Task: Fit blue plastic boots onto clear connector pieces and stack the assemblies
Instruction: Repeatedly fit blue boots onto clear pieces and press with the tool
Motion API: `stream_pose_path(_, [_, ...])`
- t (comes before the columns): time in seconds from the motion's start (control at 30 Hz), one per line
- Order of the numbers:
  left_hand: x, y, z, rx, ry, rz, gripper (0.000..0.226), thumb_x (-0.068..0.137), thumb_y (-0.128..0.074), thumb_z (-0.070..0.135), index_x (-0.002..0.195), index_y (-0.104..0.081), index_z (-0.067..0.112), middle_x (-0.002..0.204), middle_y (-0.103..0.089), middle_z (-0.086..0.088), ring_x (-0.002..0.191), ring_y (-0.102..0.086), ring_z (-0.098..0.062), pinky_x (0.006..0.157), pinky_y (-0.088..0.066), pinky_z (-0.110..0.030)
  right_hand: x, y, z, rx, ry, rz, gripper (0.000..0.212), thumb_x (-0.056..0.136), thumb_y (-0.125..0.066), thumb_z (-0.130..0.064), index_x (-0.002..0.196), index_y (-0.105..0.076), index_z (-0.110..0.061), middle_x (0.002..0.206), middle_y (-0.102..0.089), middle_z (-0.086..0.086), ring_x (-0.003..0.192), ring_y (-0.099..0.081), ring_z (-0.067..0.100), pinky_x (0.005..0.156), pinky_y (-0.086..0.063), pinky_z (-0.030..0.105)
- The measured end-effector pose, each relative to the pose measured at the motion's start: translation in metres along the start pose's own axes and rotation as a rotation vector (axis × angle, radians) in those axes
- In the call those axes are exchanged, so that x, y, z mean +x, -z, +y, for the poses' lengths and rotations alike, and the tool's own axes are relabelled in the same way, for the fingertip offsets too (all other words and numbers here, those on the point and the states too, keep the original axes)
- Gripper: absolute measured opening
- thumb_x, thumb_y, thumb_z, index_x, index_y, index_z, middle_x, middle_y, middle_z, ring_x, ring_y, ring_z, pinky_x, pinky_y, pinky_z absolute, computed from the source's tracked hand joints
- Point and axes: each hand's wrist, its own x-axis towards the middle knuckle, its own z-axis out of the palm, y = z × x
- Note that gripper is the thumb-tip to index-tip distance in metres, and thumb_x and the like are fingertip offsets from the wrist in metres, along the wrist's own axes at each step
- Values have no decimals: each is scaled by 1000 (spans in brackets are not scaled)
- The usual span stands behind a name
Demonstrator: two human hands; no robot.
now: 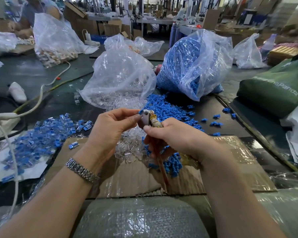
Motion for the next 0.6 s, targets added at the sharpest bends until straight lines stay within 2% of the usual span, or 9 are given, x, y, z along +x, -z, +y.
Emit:
stream_pose_path(0.1, [1, 1, 0, -56, -7, -8, 27, 66, -81, 19, 92, -81, 12, 99, -78, -16, 96, -74, -25, 94, -59, -36, 0, -2, -1, -56, 20, 27, 43, 104, -55, -38, 83, -69, -3, 63, -69, 5, 58, -70, 22, 57, -60, 34])
stream_pose_path(0.2, [0, 1, 0, -75, 0, -18, 20, 70, -79, 14, 90, -82, 14, 99, -78, -15, 95, -75, -25, 91, -60, -35, -1, -2, -2, -80, 15, 20, 45, 105, -53, -41, 82, -69, -6, 63, -70, 4, 60, -72, 21, 64, -61, 36])
stream_pose_path(0.4, [-2, 5, 7, -44, -38, -53, 22, 73, -78, 18, 95, -82, 19, 105, -77, -15, 104, -73, -29, 91, -59, -32, -4, 15, 1, 0, -3, -35, 50, 101, -54, -52, 101, -74, -5, 79, -76, 8, 80, -77, 29, 72, -64, 41])
stream_pose_path(0.5, [-4, 9, 12, -145, -9, -97, 22, 76, -74, 11, 97, -82, 16, 107, -77, -14, 104, -73, -26, 86, -59, -27, -9, 27, 4, -40, 69, 100, 36, 98, -64, -40, 98, -73, -5, 77, -73, 5, 72, -74, 23, 68, -62, 35])
stream_pose_path(0.6, [-3, 8, 13, -209, 54, -124, 22, 77, -71, 8, 95, -83, 13, 102, -78, -13, 97, -75, -24, 82, -59, -26, -8, 30, 6, -128, 198, 304, 16, 94, -71, -21, 84, -66, -10, 68, -63, 5, 61, -64, 15, 67, -60, 37])
